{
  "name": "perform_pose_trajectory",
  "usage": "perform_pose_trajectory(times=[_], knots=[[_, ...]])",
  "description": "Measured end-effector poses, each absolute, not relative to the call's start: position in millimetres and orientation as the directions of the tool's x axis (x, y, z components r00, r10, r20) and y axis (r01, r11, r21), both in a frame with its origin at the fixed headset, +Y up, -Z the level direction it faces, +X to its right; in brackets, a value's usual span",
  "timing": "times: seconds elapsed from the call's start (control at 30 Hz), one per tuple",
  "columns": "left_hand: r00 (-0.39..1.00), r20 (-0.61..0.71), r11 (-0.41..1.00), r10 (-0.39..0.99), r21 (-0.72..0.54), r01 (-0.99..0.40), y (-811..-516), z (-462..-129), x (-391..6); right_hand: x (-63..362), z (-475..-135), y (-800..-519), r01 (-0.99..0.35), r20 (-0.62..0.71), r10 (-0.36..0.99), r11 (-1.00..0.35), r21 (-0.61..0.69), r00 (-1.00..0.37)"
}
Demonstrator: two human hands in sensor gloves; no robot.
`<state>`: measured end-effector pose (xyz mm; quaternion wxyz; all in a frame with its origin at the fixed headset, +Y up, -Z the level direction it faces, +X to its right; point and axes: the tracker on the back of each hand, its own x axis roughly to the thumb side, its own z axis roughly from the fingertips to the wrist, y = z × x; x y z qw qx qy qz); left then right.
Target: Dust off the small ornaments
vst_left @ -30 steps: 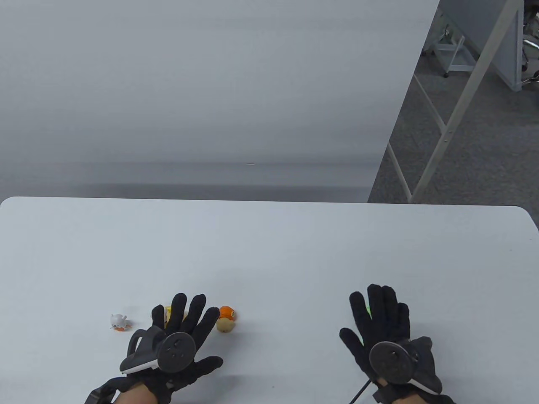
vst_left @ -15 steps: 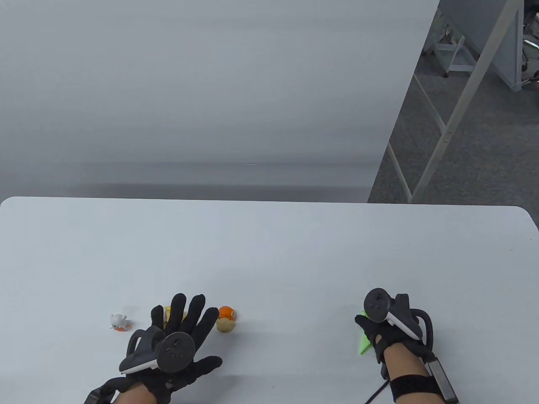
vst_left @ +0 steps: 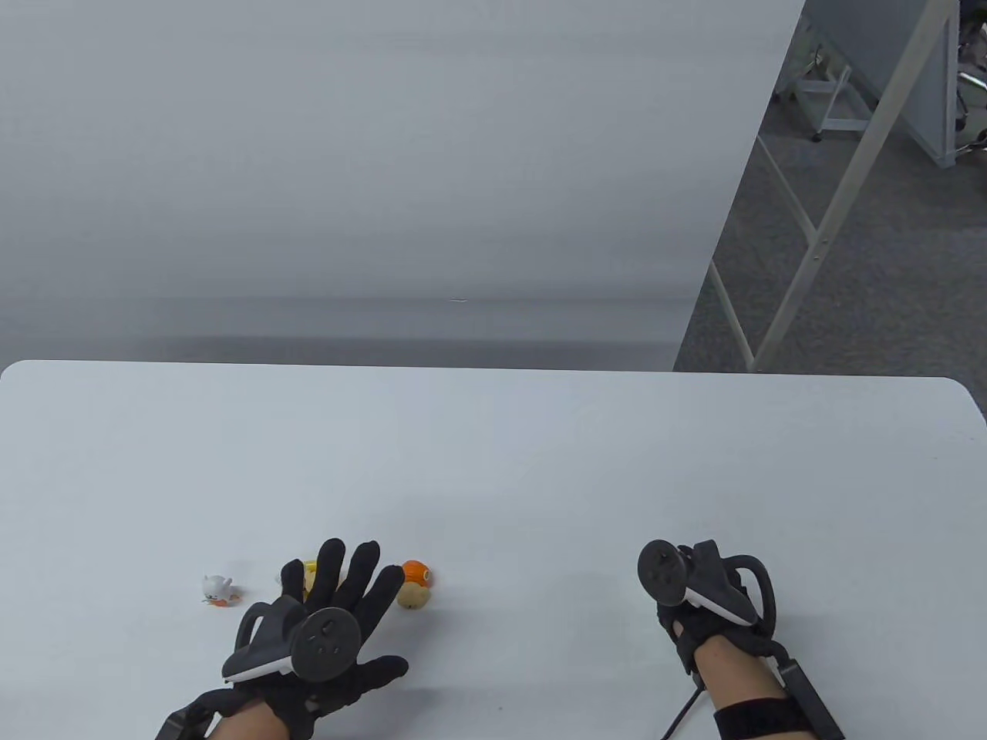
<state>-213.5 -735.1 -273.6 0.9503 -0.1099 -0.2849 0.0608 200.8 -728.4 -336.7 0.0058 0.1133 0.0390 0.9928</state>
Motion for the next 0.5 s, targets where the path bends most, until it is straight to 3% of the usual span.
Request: perform_pose_trajectory(times=[0.2,0.3,0.5], knots=[[0.833,0.528,0.973,0.164,-0.227,-0.048,-735,-274,-213,181,-295,-697,-0.194,0.331,0.169,-0.98,-0.044,-0.928],[0.83,0.532,0.971,0.169,-0.234,-0.048,-736,-274,-214,177,-282,-703,-0.258,0.35,0.214,-0.963,-0.083,-0.912],[0.834,0.53,0.972,0.156,-0.23,-0.035,-734,-279,-217,178,-281,-711,-0.262,0.38,0.238,-0.965,-0.013,-0.894]])
